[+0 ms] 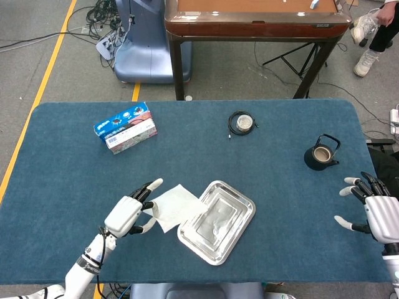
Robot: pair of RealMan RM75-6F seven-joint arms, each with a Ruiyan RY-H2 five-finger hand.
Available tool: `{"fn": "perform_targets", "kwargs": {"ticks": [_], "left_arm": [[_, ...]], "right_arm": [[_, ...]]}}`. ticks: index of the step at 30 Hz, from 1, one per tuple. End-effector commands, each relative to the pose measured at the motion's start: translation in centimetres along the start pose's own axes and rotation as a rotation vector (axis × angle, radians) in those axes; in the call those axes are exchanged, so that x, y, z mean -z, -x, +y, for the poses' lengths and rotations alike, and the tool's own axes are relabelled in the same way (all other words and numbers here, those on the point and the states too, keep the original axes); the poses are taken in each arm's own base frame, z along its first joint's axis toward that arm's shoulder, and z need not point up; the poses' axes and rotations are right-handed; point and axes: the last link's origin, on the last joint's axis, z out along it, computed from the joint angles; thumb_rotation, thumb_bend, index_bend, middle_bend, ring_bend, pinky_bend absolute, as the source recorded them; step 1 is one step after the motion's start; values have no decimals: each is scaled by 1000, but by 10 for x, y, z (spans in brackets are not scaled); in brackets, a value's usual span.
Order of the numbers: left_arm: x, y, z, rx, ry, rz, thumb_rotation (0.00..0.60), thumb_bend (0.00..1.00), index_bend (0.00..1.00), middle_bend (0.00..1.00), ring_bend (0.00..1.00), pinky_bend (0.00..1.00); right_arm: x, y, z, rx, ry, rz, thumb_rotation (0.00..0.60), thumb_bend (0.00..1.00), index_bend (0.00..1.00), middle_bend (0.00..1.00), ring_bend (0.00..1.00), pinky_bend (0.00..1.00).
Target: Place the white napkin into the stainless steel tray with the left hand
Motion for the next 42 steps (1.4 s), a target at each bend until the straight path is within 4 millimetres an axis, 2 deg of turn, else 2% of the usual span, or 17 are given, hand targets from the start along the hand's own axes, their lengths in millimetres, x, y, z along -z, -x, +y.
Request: {"fn": "perform_targets", "kwargs": {"ticks": [1,9,22,27,34,42], "left_arm": [[2,0,4,-5,17,-2,600,531,691,43,0,180],[5,3,17,-8,67,0,600,532,692,47,0,180],[-8,20,39,-73,165,-37,600,531,694,50,0,180],[-5,24,49,-76,205,-42,600,531,694,50,0,180],[3,29,55,-76,234,-49,600,531,695,50,0,180],[-2,35,53,-98,202,-62,600,531,695,50,0,180]], "right_arm": [[0,0,1,5,4,1,600,38,416,256,89,116],[-2,0,3,27,19,4,600,38,416,257,88,116],[-5,-5,14,53,74,29,600,38,417,260,88,116],[-6,-7,16,45,82,34,600,38,417,260,88,116],[-6,-9,17,39,84,37,600,38,417,260,89,116],[-5,-8,16,38,81,31,600,38,417,260,88,116]]}}
